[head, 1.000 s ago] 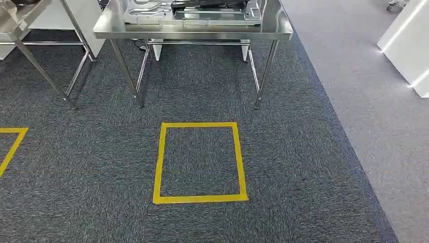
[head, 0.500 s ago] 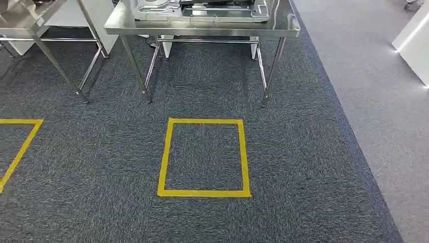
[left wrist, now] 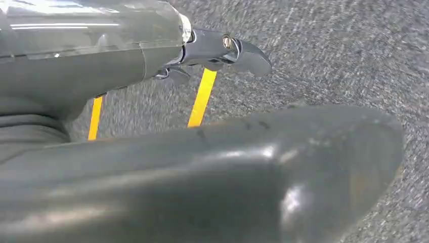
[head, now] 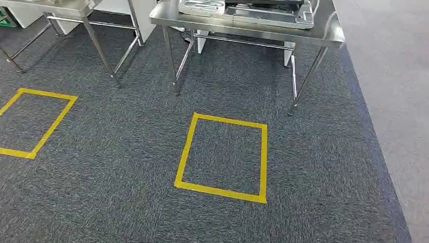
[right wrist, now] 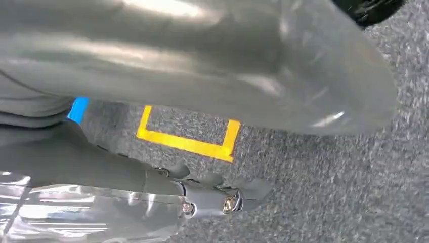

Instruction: Take the parts from the cabinet and place them on the table.

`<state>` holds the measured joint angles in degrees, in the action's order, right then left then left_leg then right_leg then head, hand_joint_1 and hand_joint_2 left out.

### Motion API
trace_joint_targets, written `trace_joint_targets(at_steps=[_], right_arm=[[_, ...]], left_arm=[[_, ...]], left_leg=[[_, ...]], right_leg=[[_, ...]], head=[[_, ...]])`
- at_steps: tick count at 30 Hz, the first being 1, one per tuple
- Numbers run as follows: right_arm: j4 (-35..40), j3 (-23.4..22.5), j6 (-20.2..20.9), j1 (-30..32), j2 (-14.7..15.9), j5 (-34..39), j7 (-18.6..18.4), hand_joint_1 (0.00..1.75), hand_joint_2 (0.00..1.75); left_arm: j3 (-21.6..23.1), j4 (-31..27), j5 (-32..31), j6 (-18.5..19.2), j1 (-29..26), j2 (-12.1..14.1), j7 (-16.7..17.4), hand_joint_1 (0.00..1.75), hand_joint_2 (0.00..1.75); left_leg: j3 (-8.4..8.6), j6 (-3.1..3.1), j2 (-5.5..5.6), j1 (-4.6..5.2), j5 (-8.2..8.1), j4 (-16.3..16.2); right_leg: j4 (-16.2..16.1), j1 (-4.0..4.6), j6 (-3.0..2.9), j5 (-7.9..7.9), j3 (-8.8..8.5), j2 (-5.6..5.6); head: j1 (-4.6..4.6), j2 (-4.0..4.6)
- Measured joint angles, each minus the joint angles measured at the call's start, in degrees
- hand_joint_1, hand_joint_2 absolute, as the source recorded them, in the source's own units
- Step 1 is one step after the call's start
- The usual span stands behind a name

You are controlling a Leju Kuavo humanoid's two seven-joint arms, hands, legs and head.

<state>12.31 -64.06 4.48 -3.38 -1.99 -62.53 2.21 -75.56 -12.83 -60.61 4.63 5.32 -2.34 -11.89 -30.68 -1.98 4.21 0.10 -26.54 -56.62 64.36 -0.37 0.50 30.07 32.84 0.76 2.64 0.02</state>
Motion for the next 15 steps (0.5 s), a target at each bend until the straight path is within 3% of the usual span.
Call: trace_joint_targets(at_steps=[1,2,4,6,7,8,9,11,12,13,14,15], right_arm=[[-0.02,0.0,0.0,0.05,0.0,0.0,0.06,0.0,0.0],[-0.02,-0.06,-0.02,0.12,0.02,0.0,0.07,0.0,0.0],[0.0,-0.13,0.0,-0.04,0.02,-0.02,0.13,0.0,0.0],[0.0,-0.13,0.0,-0.25,0.02,-0.02,0.13,0.0,0.0],[0.0,-0.13,0.0,-0.24,-0.18,-0.09,0.13,0.0,0.0],[0.0,-0.13,0.04,-0.12,-0.2,-0.13,0.15,0.0,0.0],[0.0,-0.13,0.09,0.07,-0.2,-0.18,0.2,0.0,0.0],[0.0,-0.13,0.17,0.46,-0.22,-0.35,0.26,0.0,0.0],[0.0,-0.13,0.2,0.55,-0.22,-0.39,0.42,0.0,0.0],[0.0,-0.13,0.24,0.57,-0.2,-0.61,0.55,0.0,0.0],[0.0,-0.13,0.26,0.6,-0.22,-0.81,0.77,0.0,0.0],[0.0,-0.13,0.37,0.61,-0.22,-0.98,1.03,0.0,0.0]], left_arm=[[0.0,0.02,0.0,0.0,0.02,-0.02,-0.02,0.0,0.0],[0.0,0.02,0.0,0.0,0.12,-0.09,-0.07,0.0,0.0],[0.02,0.02,0.02,0.0,0.2,-0.09,-0.15,0.0,0.0],[0.0,0.02,0.07,-0.02,-0.25,-0.09,-0.15,0.0,0.0],[0.0,0.02,0.18,-0.13,-0.35,0.02,-0.17,0.0,0.0],[0.0,0.02,0.2,-0.13,-0.34,-0.02,-0.22,0.0,0.0],[0.0,0.02,0.24,-0.15,-0.17,-0.02,-0.33,0.0,0.0],[0.0,0.02,0.5,-0.18,-0.05,-0.04,-0.57,0.0,0.0],[0.0,0.02,0.57,-0.22,-0.19,-0.07,-0.66,0.0,0.0],[0.0,0.02,0.63,-0.3,-0.44,-0.07,-0.66,0.0,0.0],[0.0,0.02,0.66,-0.37,-0.74,-0.07,-0.68,0.0,0.0],[0.0,0.02,0.66,-0.44,-0.95,-0.07,-0.7,0.0,0.0]], left_leg=[[-0.05,0.1,0.64,-0.05,0.04,-0.04],[-0.31,0.45,1.13,0.14,0.16,-0.12],[-1.01,1.21,2.51,-0.28,0.49,-0.28],[-1.44,2.07,3.79,-0.44,0.86,0.11],[-1.49,2.14,2.44,-0.33,0.34,-0.59],[-2.59,2.3,-0.82,-0.07,-1.45,-2.62],[-4.51,2.55,-2.43,-0.19,-4.01,-6.71],[-8.36,3.0,-3.38,-0.52,-8.03,-15.42],[-9.45,3.27,-3.53,-0.69,-8.68,-18.25],[-8.99,3.43,-3.72,-0.83,-7.86,-17.81],[-7.09,3.56,-4.01,-0.93,-5.92,-14.53],[-4.01,3.61,-4.62,-0.99,-3.45,-9.09]], right_leg=[[-5.02,0.0,-0.33,-2.23,-2.37,2.04],[-6.84,-0.04,-0.6,-1.51,-3.14,4.59],[-7.39,0.21,-0.62,-1.74,-2.95,3.51],[-7.78,0.32,-1.19,-2.05,-3.1,2.41],[-8.68,-0.31,-1.7,-2.64,-3.31,1.24],[-9.04,-0.14,-2.04,-2.74,-3.36,0.64],[-9.04,-0.01,-2.32,-2.75,-3.26,-0.39],[-8.97,0.2,-2.4,-2.7,-3.13,-2.25],[-8.92,0.25,-2.39,-2.69,-3.02,-3.15],[-8.87,0.24,-2.36,-2.67,-3.0,-3.87],[-8.78,0.2,-2.26,-2.6,-3.0,-4.59],[-8.6,0.14,-2.04,-2.46,-3.04,-5.28]], head=[[0.0,0.0],[0.0,0.0],[0.02,0.0],[0.0,0.0],[0.0,0.0],[0.04,0.0],[0.02,0.0],[0.04,0.0],[0.04,0.0],[0.04,0.0],[0.04,0.0],[0.04,0.0]])
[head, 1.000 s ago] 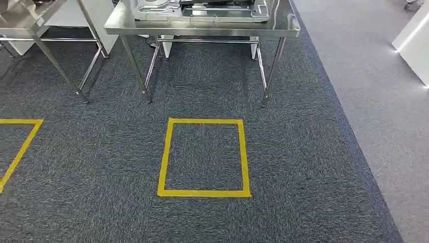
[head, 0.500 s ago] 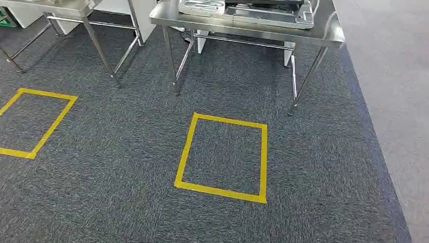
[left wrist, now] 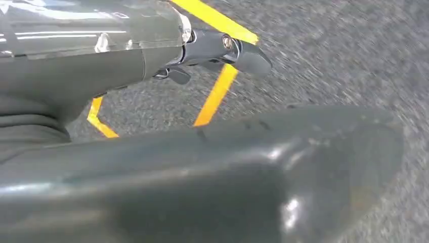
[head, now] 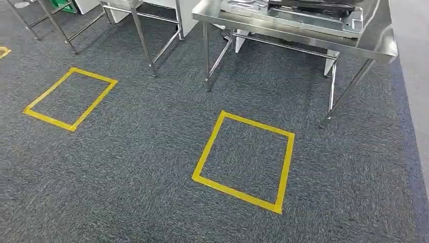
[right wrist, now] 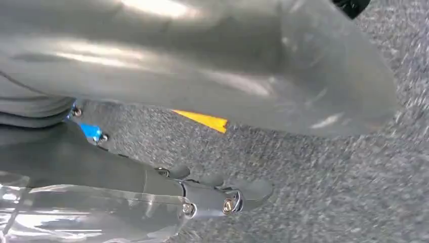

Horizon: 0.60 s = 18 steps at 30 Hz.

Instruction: Take the parts from the cabinet and place them on the table.

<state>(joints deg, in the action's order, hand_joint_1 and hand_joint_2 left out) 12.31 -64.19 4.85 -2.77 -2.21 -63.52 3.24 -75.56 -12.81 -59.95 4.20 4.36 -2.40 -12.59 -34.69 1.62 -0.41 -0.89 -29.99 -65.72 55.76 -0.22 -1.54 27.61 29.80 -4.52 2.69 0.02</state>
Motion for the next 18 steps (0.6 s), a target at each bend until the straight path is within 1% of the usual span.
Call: trace_joint_targets(at_steps=[1,2,3,5,6,7,8,9,10,11,12,13,14,15,16,17,18], right_arm=[[0.0,0.0,0.18,0.04,0.0,-0.09,0.09,0.0,0.0],[0.0,0.0,0.26,0.16,0.02,-0.11,0.13,0.0,0.0],[0.0,0.0,0.39,0.22,0.02,-0.17,0.2,0.0,0.0],[0.0,0.02,0.52,0.1,0.02,-0.26,0.72,0.0,0.0],[0.0,0.02,0.59,-0.08,0.02,-0.28,0.98,0.0,0.0],[0.0,0.02,0.59,0.0,0.02,-0.35,1.11,0.0,0.0],[-0.02,0.02,0.61,0.12,0.11,-0.35,1.26,0.0,0.0],[-0.02,0.02,0.79,0.27,0.09,-0.33,1.46,0.0,0.0],[-0.04,0.02,0.72,0.5,0.09,-0.22,1.68,0.0,0.0],[-0.04,0.02,0.68,0.79,0.11,-0.13,1.92,0.0,0.0],[-0.04,0.02,0.63,0.97,0.11,-0.09,2.14,0.0,0.0],[-0.04,0.02,0.59,1.08,0.11,-0.06,2.25,0.0,0.0],[-0.04,0.02,0.57,1.14,0.13,-0.09,2.32,0.0,0.0],[-0.04,0.02,0.57,1.14,0.13,-0.09,2.34,0.0,0.0],[-0.04,0.02,0.55,1.13,0.2,-0.09,2.36,0.0,0.0],[-0.04,0.0,0.52,1.19,0.24,-0.15,2.36,0.0,0.0],[-0.04,0.0,0.52,1.11,0.28,-0.17,2.34,0.0,0.0]], left_arm=[[0.0,0.0,0.0,-0.04,-0.07,0.0,-0.02,0.0,0.0],[0.0,0.0,0.0,-0.04,0.05,-0.02,-0.04,0.0,0.0],[0.0,0.0,0.0,-0.04,0.08,-0.02,-0.09,0.0,0.0],[-0.02,0.0,0.0,-0.07,-0.3,-0.04,-0.13,0.0,0.0],[-0.04,0.0,0.0,-0.07,-0.55,-0.04,-0.26,0.0,0.0],[-0.04,0.0,0.0,-0.07,-0.69,-0.04,-0.53,0.0,0.0],[-0.04,0.0,0.0,0.02,-0.79,-0.18,-1.13,0.0,0.0],[-0.04,0.0,-0.06,0.11,-0.73,-0.17,-1.66,0.0,0.0],[-0.04,0.0,-0.09,0.17,-0.66,-0.17,-2.07,0.0,0.0],[-0.04,0.0,-0.22,0.28,-0.68,-0.17,-2.38,0.0,0.0],[-0.04,0.0,-0.28,0.28,-0.73,-0.17,-2.51,0.0,0.0],[-0.04,0.0,-0.37,0.28,-0.84,-0.17,-2.56,0.0,0.0],[-0.04,0.0,-0.39,0.26,-0.93,-0.17,-2.6,0.0,0.0],[-0.04,0.0,-0.42,0.26,-0.93,-0.17,-2.64,0.0,0.0],[-0.04,0.0,-0.42,0.24,-0.89,-0.17,-2.69,0.0,0.0],[-0.04,0.0,-0.42,0.24,-0.83,-0.2,-2.71,0.0,0.0],[-0.04,0.0,-0.35,0.24,-0.57,-0.22,-2.73,0.0,0.0]], left_leg=[[3.41,-0.08,-1.76,0.0,2.19,5.9],[5.02,-0.46,-4.7,0.31,1.74,9.32],[4.84,-0.98,-3.57,0.51,2.28,9.36],[4.49,-1.43,-2.43,0.69,2.28,9.06],[4.45,-1.81,-1.76,0.67,2.48,9.29],[4.95,-2.34,-1.28,0.28,2.94,9.77],[4.84,-2.6,-0.86,0.27,3.13,9.83],[4.58,-2.91,-0.29,0.26,3.32,9.81],[4.35,-3.07,0.31,0.33,3.44,9.8],[4.16,-3.21,1.06,0.44,3.55,9.78],[4.03,-3.16,1.92,0.49,3.63,9.7],[4.02,-3.11,2.74,0.49,3.66,9.63],[4.03,-3.06,3.59,0.48,3.69,9.52],[4.03,-3.02,4.41,0.46,3.69,9.38],[4.03,-2.88,5.19,0.43,3.68,9.19],[3.84,-2.58,5.91,0.29,3.64,9.07],[3.5,-2.09,6.5,0.65,3.58,8.63]], right_leg=[[0.27,0.0,0.26,0.2,-0.1,-0.65],[0.53,0.25,0.63,0.45,-0.09,-1.28],[0.81,0.48,0.94,0.66,-0.16,-1.85],[0.72,0.41,1.45,0.58,-0.34,-2.82],[0.64,0.39,1.75,0.59,-0.54,-3.41],[0.92,0.08,2.35,1.06,-0.5,-2.26],[2.2,-0.2,2.64,2.31,-0.08,1.14],[5.68,-0.31,2.74,4.8,1.5,3.3],[10.42,-0.4,2.83,7.36,3.7,4.07],[15.52,-0.41,2.9,9.46,6.1,4.33],[19.01,-0.41,2.92,10.28,7.76,4.41],[19.39,-0.44,2.87,9.48,8.05,4.42],[16.91,-0.51,2.77,7.36,6.96,4.48],[12.55,-0.58,2.64,4.69,4.95,4.81],[7.3,-0.65,2.44,2.02,2.47,5.78],[2.66,-0.81,2.22,0.6,0.42,9.35],[1.6,-0.86,2.21,1.06,0.18,10.83]], head=[[0.0,0.0],[0.0,0.0],[-0.02,0.0],[-0.02,0.0],[-0.02,0.0],[-0.02,0.0],[0.0,0.0],[-0.02,0.0],[-0.02,0.0],[-0.02,0.0],[-0.02,0.0],[-0.02,0.0],[-0.02,0.0],[-0.02,0.0],[-0.02,0.0],[-0.02,0.0],[-0.02,0.0]])
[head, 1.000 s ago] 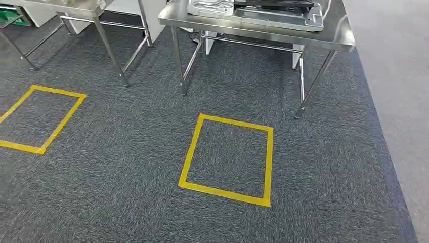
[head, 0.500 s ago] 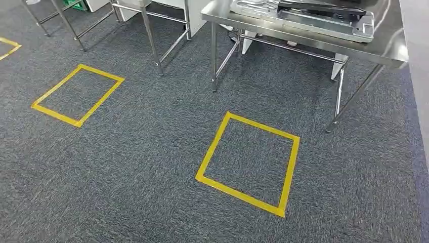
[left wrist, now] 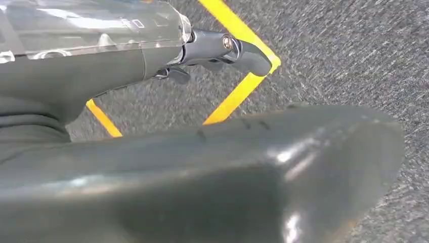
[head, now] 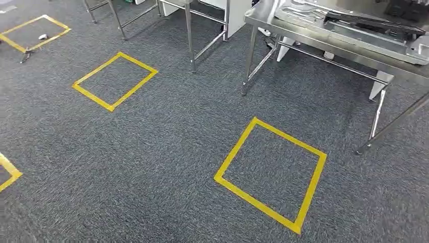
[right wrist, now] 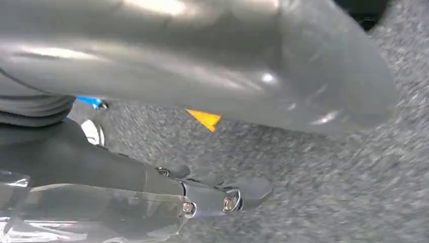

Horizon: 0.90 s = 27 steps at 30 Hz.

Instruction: Take the parts from the cabinet and place them on the table.

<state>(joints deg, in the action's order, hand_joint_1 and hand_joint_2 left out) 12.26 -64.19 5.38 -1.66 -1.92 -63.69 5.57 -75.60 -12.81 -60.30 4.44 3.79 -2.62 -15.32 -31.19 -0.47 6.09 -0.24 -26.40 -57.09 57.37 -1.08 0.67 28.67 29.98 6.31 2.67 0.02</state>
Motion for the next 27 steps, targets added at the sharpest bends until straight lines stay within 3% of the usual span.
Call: trace_joint_targets(at_steps=[1,3,4,5,6,7,9,10,11,12,13,14,15,19,20,21,22,24,25,26,27], right_arm=[[0.0,0.0,0.0,-0.19,0.0,0.0,-0.06,0.0,0.0],[0.0,0.0,-0.02,-0.64,0.0,0.0,-0.2,0.0,0.0],[0.0,0.0,-0.02,-0.8,-0.02,0.0,-0.28,0.0,0.0],[0.0,0.0,-0.02,-1.0,-0.07,0.0,-0.44,0.0,0.0],[0.0,0.0,-0.02,-0.95,-0.07,0.0,-0.46,0.0,0.0],[0.0,-0.02,-0.02,-0.75,-0.07,0.0,-0.46,0.0,0.0],[0.0,-0.02,-0.02,-0.53,-0.07,-0.04,-0.46,0.0,0.0],[0.0,-0.04,-0.02,-0.53,-0.04,-0.07,-0.46,0.0,0.0],[0.0,-0.04,-0.02,-0.56,-0.04,-0.09,-0.46,0.0,0.0],[0.0,-0.04,-0.02,-0.61,-0.04,-0.11,-0.46,0.0,0.0],[-0.04,-0.04,-0.02,-0.69,-0.07,-0.17,-0.46,0.0,0.0],[-0.04,-0.02,-0.02,-0.78,-0.07,-0.2,-0.44,0.0,0.0],[-0.04,-0.04,-0.09,-0.81,-0.07,-0.26,-0.39,0.0,0.0],[-0.07,-0.02,-0.15,-1.47,-0.09,-0.55,-0.22,0.0,0.0],[-0.07,-0.02,-0.15,-1.41,-0.07,-0.61,-0.2,0.0,0.0],[-0.07,-0.02,-0.13,-1.36,-0.07,-0.63,-0.13,0.0,0.0],[-0.09,-0.02,-0.04,-1.28,-0.11,-0.63,-0.11,0.0,0.0],[-0.13,-0.02,-0.07,-1.03,-0.11,-0.74,-0.11,0.0,0.0],[-0.13,-0.02,-0.09,-0.98,-0.11,-0.76,-0.09,0.0,0.0],[-0.13,-0.02,-0.09,-0.96,-0.11,-0.76,-0.04,0.0,0.0],[-0.13,-0.02,-0.09,-0.95,-0.11,-0.76,-0.02,0.0,0.0]], left_arm=[[0.0,0.0,0.04,0.0,0.18,0.0,-0.02,0.0,0.0],[0.0,0.0,0.04,0.04,0.15,0.02,-0.02,0.0,0.0],[0.0,0.0,0.04,0.04,0.11,0.26,0.02,0.0,0.0],[0.0,0.02,0.02,0.28,0.12,0.24,0.04,0.0,0.0],[0.0,0.02,-0.02,0.37,0.22,0.24,0.13,0.0,0.0],[0.0,0.02,-0.02,0.46,0.5,0.26,0.15,0.0,0.0],[0.0,0.02,-0.02,0.57,0.66,0.33,0.13,0.0,0.0],[0.0,0.02,0.0,0.61,0.53,0.33,0.13,0.0,0.0],[0.0,0.02,0.02,0.66,0.29,0.35,0.15,0.0,0.0],[0.0,0.02,0.04,0.66,0.14,0.39,0.13,0.0,0.0],[0.0,0.02,0.07,0.66,0.13,0.44,0.13,0.0,0.0],[0.0,0.02,0.13,0.68,0.21,0.55,0.13,0.0,0.0],[0.0,0.02,0.17,0.68,0.37,0.57,0.15,0.0,0.0],[0.0,0.02,0.28,0.7,0.13,0.79,0.04,0.0,0.0],[0.0,0.02,0.28,0.7,0.09,0.76,0.02,0.0,0.0],[0.0,0.02,0.28,0.79,0.15,0.76,-0.04,0.0,0.0],[0.0,0.02,0.28,0.85,0.3,0.76,-0.11,0.0,0.0],[0.0,0.02,0.28,0.98,0.47,0.79,-0.22,0.0,0.0],[0.0,0.02,0.28,1.07,0.4,0.79,-0.22,0.0,0.0],[0.0,0.02,0.28,1.07,0.33,0.79,-0.22,0.0,0.0],[0.0,0.02,0.28,1.07,0.29,0.79,-0.22,0.0,0.0]], left_leg=[[-0.33,0.43,0.74,-0.24,0.27,0.12],[-0.71,1.27,2.14,-0.65,0.66,0.44],[-0.98,1.77,2.87,-0.38,0.81,0.52],[-1.25,1.7,0.68,-0.52,-0.1,-0.5],[-2.65,1.83,-2.45,-0.32,-2.34,-3.34],[-4.76,2.07,-4.2,-0.39,-5.04,-7.92],[-8.52,2.47,-5.36,-0.48,-8.81,-16.65],[-8.94,2.62,-5.55,-0.5,-8.85,-18.16],[-7.82,2.64,-5.73,-0.5,-7.53,-16.47],[-5.38,2.58,-5.98,-0.5,-5.4,-12.39],[-1.99,2.44,-6.6,-0.49,-2.91,-6.35],[1.0,2.24,-8.44,-0.43,-1.26,-1.22],[1.83,1.49,-9.94,-0.02,-1.67,0.21],[1.2,0.24,-7.81,0.06,-0.92,0.88],[1.76,-0.14,-7.31,-0.45,-0.36,1.41],[1.62,-0.5,-6.77,-0.47,-0.18,1.51],[1.37,-0.79,-6.36,-0.45,0.02,1.49],[0.92,-1.01,-4.87,-0.33,0.26,1.45],[0.86,-0.96,-4.05,-0.31,0.33,1.41],[0.89,-0.89,-3.27,-0.31,0.37,1.39],[0.93,-0.85,-2.41,-0.31,0.39,1.3]], right_leg=[[0.12,0.14,-0.16,-0.16,0.14,-1.14],[0.21,0.55,-0.73,-0.27,0.15,-2.28],[-0.47,0.08,-1.3,-0.63,0.03,-3.12],[-0.93,0.01,-1.76,-0.95,-0.1,-4.31],[-1.08,0.07,-2.14,-1.04,0.0,-4.94],[-1.06,0.28,-2.27,-1.03,0.13,-5.97],[-1.01,0.59,-2.38,-0.96,0.24,-8.04],[-0.96,0.66,-2.42,-0.92,0.26,-8.96],[-0.91,0.69,-2.39,-0.89,0.29,-9.79],[-0.83,0.7,-2.3,-0.8,0.25,-10.53],[-0.73,0.7,-2.17,-0.68,0.13,-11.27],[-0.54,0.75,-1.99,-0.54,0.04,-11.85],[-0.48,1.12,-1.7,-0.38,-0.12,-12.53],[-0.6,1.06,-0.47,-0.47,-0.6,-14.21],[-0.16,0.68,0.01,0.11,-0.54,-12.82],[1.67,0.63,0.21,1.8,0.2,-9.3],[5.37,0.51,0.22,4.27,1.89,-7.49],[15.43,0.39,0.39,8.67,6.63,-6.47],[18.02,0.38,0.39,8.99,7.97,-6.44],[17.69,0.37,0.34,7.97,7.94,-6.42],[14.73,0.33,0.24,5.59,6.67,-6.33]], head=[[0.0,0.0],[0.0,0.0],[0.0,0.0],[0.0,0.0],[0.04,0.0],[0.04,0.0],[0.02,0.0],[0.02,0.0],[0.02,0.0],[0.02,0.0],[0.02,0.0],[0.02,0.0],[0.02,0.0],[0.02,0.0],[0.02,0.0],[0.02,0.0],[0.0,0.0],[0.02,0.0],[0.02,0.0],[0.0,0.0],[0.0,0.0]])
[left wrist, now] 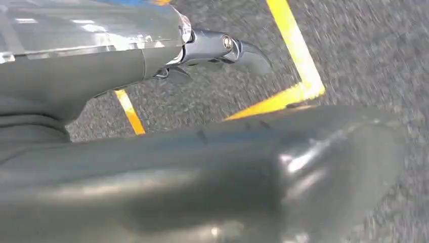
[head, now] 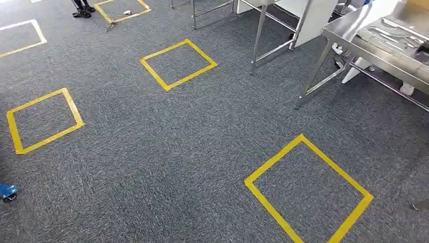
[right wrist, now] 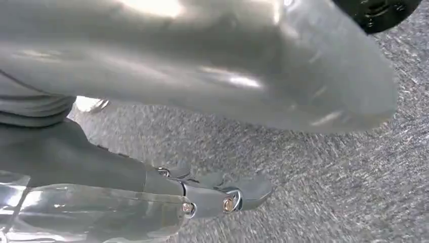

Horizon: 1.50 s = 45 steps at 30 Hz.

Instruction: Take the parts from the cabinet and place them on the table.

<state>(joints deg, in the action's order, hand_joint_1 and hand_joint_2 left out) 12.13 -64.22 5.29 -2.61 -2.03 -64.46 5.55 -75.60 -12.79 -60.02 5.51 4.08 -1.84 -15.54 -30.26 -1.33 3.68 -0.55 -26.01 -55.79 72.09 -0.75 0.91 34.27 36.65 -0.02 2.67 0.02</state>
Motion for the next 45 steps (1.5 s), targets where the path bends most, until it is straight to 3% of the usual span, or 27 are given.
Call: trace_joint_targets(at_steps=[1,2,3,4,7,8,10,12,14,15,17,18,19,23,25,26,28,30,32,33,34,38,39,41,43,44,45], right_arm=[[0.0,0.0,0.02,-0.01,0.0,0.0,0.11,0.0,0.0],[0.0,0.0,0.09,0.01,0.0,0.0,0.22,0.0,0.0],[0.0,0.0,0.13,0.09,0.19,-0.04,0.33,0.0,0.0],[0.0,0.0,0.2,0.04,0.2,-0.13,0.55,0.0,0.0],[0.0,0.0,0.15,-0.24,0.22,-0.15,0.77,0.0,0.0],[0.0,0.0,0.15,-0.25,0.15,-0.17,0.76,0.0,0.0],[0.0,0.0,0.17,-0.17,0.15,-0.2,0.85,0.0,0.0],[0.0,0.0,0.24,0.15,0.13,-0.24,0.83,0.0,0.0],[0.0,0.0,0.31,0.12,0.13,-0.28,0.83,0.0,0.0],[0.0,0.0,0.31,0.08,0.13,-0.33,0.83,0.0,0.0],[0.0,0.0,0.31,0.08,0.04,-0.35,0.85,0.0,0.0],[0.0,0.0,0.31,0.05,0.06,-0.35,0.85,0.0,0.0],[0.0,0.0,0.26,0.12,0.24,-0.37,0.87,0.0,0.0],[0.0,0.0,0.24,-0.56,0.22,-0.42,0.94,0.0,0.0],[0.0,0.0,0.26,-0.44,0.2,-0.44,0.98,0.0,0.0],[-0.02,0.0,0.26,-0.3,0.2,-0.44,0.98,0.0,0.0],[-0.02,0.0,0.24,0.01,0.22,-0.44,0.98,0.0,0.0],[-0.02,0.0,0.24,0.11,0.2,-0.44,0.98,0.0,0.0],[-0.02,0.0,0.24,0.09,0.2,-0.46,0.98,0.0,0.0],[-0.02,0.0,0.22,0.09,0.22,-0.48,0.98,0.0,0.0],[0.0,0.0,0.15,0.07,0.65,-0.52,0.96,0.0,0.0],[-0.09,0.0,0.15,-0.3,0.57,-0.7,0.92,0.0,0.0],[-0.13,0.0,0.22,-0.44,0.28,-0.77,0.92,0.0,0.0],[-0.13,0.0,0.24,-0.38,0.33,-0.85,0.96,0.0,0.0],[-0.13,-0.02,0.28,-0.08,0.31,-0.9,0.94,0.0,0.0],[-0.13,0.0,0.28,-0.03,0.31,-0.98,0.94,0.0,0.0],[-0.13,0.0,0.28,-0.04,0.31,-1.03,0.94,0.0,0.0]], left_arm=[[0.0,0.0,0.0,0.0,0.01,0.0,0.0,0.0,0.0],[0.0,0.0,0.0,0.02,0.04,0.0,0.0,0.0,0.0],[0.0,0.04,0.0,0.04,0.08,-0.13,-0.02,0.0,0.0],[0.0,0.07,0.02,0.04,0.24,-0.11,0.0,0.0,0.0],[-0.02,0.07,0.07,-0.02,-0.1,-0.09,0.0,0.0,0.0],[-0.02,0.04,0.07,-0.02,-0.25,0.02,0.0,0.0,0.0],[-0.02,0.11,0.07,-0.02,-0.13,-0.04,0.07,0.0,0.0],[-0.02,0.11,0.07,-0.02,0.32,0.0,0.07,0.0,0.0],[-0.02,0.11,0.07,-0.02,0.22,0.0,0.07,0.0,0.0],[-0.02,0.11,0.09,-0.02,0.03,0.04,0.07,0.0,0.0],[-0.02,0.11,0.11,-0.02,-0.04,0.13,0.04,0.0,0.0],[-0.02,0.11,0.11,-0.02,0.04,0.15,0.0,0.0,0.0],[-0.02,0.13,0.11,0.0,0.24,0.11,-0.02,0.0,0.0],[-0.09,0.13,0.22,0.15,-0.17,0.15,-0.09,0.0,0.0],[-0.09,0.13,0.2,0.2,-0.17,0.15,-0.09,0.0,0.0],[-0.09,0.13,0.2,0.22,0.04,0.17,-0.11,0.0,0.0],[-0.09,0.13,0.09,0.37,0.16,0.17,-0.15,0.0,0.0],[-0.09,0.13,0.09,0.46,0.03,0.17,-0.17,0.0,0.0],[-0.09,0.13,0.09,0.5,0.0,0.17,-0.22,0.0,0.0],[-0.09,0.13,0.09,0.52,0.03,0.15,-0.26,0.0,0.0],[-0.09,0.32,0.09,0.63,0.16,-0.26,-0.26,0.0,0.0],[-0.11,0.35,0.15,0.66,-0.07,0.0,-0.26,0.0,0.0],[-0.13,0.35,0.18,0.59,-0.12,0.48,-0.26,0.0,0.0],[-0.13,0.39,0.24,0.61,-0.1,0.33,-0.24,0.0,0.0],[-0.11,0.39,0.26,0.61,0.38,0.35,-0.26,0.0,0.0],[-0.11,0.39,0.26,0.61,0.42,0.33,-0.26,0.0,0.0],[-0.13,0.39,0.26,0.61,0.28,0.35,-0.28,0.0,0.0]], left_leg=[[0.05,0.09,0.93,0.0,0.01,-0.14],[0.05,0.24,1.7,-0.01,0.0,-0.25],[-0.2,0.41,2.25,-0.18,0.03,-0.35],[-0.51,0.96,2.98,0.14,-0.05,-0.69],[-1.23,2.22,5.12,-0.48,0.49,-0.15],[-1.16,2.53,5.4,-0.2,0.49,-0.29],[-3.61,2.52,-1.2,-0.27,-3.07,-5.15],[-7.89,3.07,-2.82,-0.5,-7.52,-14.21],[-9.81,3.63,-3.1,-0.78,-8.38,-18.76],[-8.6,3.86,-3.35,-0.98,-6.8,-16.73],[-2.69,4.19,-4.75,-1.33,-1.9,-6.23],[0.18,4.35,-7.39,-1.38,-0.49,-1.34],[0.3,3.66,-8.02,-0.94,-0.96,-0.8],[-0.29,1.67,-5.37,-0.77,-0.69,-0.75],[-0.27,0.93,-4.29,-0.96,-0.24,-0.62],[-0.5,0.7,-3.71,-0.88,-0.11,-0.63],[-0.89,0.32,-2.18,-0.47,0.06,-0.7],[-0.85,0.23,-0.5,-0.05,0.12,-0.73],[-0.66,0.17,1.31,0.45,0.16,-0.72],[-0.62,0.16,2.03,0.52,0.19,-0.71],[-0.8,0.27,2.51,0.53,0.23,-0.79],[-1.65,1.47,5.23,0.56,0.78,-0.38],[-1.31,1.53,4.51,0.81,0.76,-0.08],[-3.13,2.05,-1.18,0.52,-2.57,-4.28],[-8.07,2.86,-2.87,0.13,-7.58,-14.51],[-9.86,3.19,-3.03,-0.04,-8.79,-18.36],[-10.25,3.45,-3.21,-0.24,-8.26,-19.27]], right_leg=[[-5.14,-0.01,-0.21,-3.02,-2.39,0.43],[-10.9,-0.01,-0.52,-5.78,-5.07,1.98],[-14.58,-0.14,-0.96,-6.31,-6.49,6.01],[-15.12,-0.06,-0.92,-6.31,-6.59,6.24],[-15.28,0.39,-1.47,-6.46,-6.74,3.91],[-16.18,-0.39,-1.92,-6.95,-6.92,2.99],[-16.74,-0.2,-2.68,-7.22,-7.15,1.11],[-16.71,0.0,-2.72,-7.16,-7.04,-0.97],[-16.68,-0.02,-2.58,-7.07,-6.88,-2.78],[-16.65,-0.1,-2.43,-6.99,-6.94,-3.59],[-16.33,-0.4,-1.83,-6.6,-7.28,-5.14],[-15.99,-0.32,-1.34,-6.29,-7.52,-5.76],[-15.59,0.09,-0.72,-5.82,-7.53,-6.2],[-15.85,-0.16,0.53,-5.8,-8.26,-8.07],[-12.33,-0.62,1.0,-2.66,-6.79,-2.45],[-7.95,-0.56,0.98,-0.13,-4.7,-1.04],[1.61,-0.44,0.83,3.52,0.17,-0.26],[2.27,-0.2,0.21,1.68,1.05,-0.14],[-6.8,0.3,-1.16,-4.11,-2.7,0.86],[-12.18,0.66,-2.28,-6.77,-5.0,3.37],[-14.39,0.86,-3.22,-6.51,-5.94,6.06],[-15.61,0.92,-3.08,-7.17,-6.25,2.91],[-16.43,0.54,-2.79,-7.51,-6.61,1.97],[-17.22,0.36,-3.21,-7.75,-7.07,0.63],[-17.14,0.45,-3.22,-7.57,-7.0,-1.34],[-17.08,0.45,-3.19,-7.51,-6.94,-2.23],[-17.0,0.41,-3.09,-7.41,-6.95,-3.06]], head=[[0.0,0.0],[0.0,0.0],[0.0,0.0],[0.0,0.0],[0.0,0.0],[0.02,0.0],[0.15,0.0],[0.15,0.0],[0.15,0.0],[0.15,0.0],[0.15,0.0],[0.15,0.0],[0.13,0.0],[0.11,0.0],[0.11,0.0],[0.11,0.0],[0.11,0.0],[0.11,0.0],[0.11,0.0],[0.11,0.0],[0.13,0.0],[0.11,0.0],[0.11,0.0],[0.11,0.0],[0.11,0.0],[0.11,0.0],[0.11,0.0]])
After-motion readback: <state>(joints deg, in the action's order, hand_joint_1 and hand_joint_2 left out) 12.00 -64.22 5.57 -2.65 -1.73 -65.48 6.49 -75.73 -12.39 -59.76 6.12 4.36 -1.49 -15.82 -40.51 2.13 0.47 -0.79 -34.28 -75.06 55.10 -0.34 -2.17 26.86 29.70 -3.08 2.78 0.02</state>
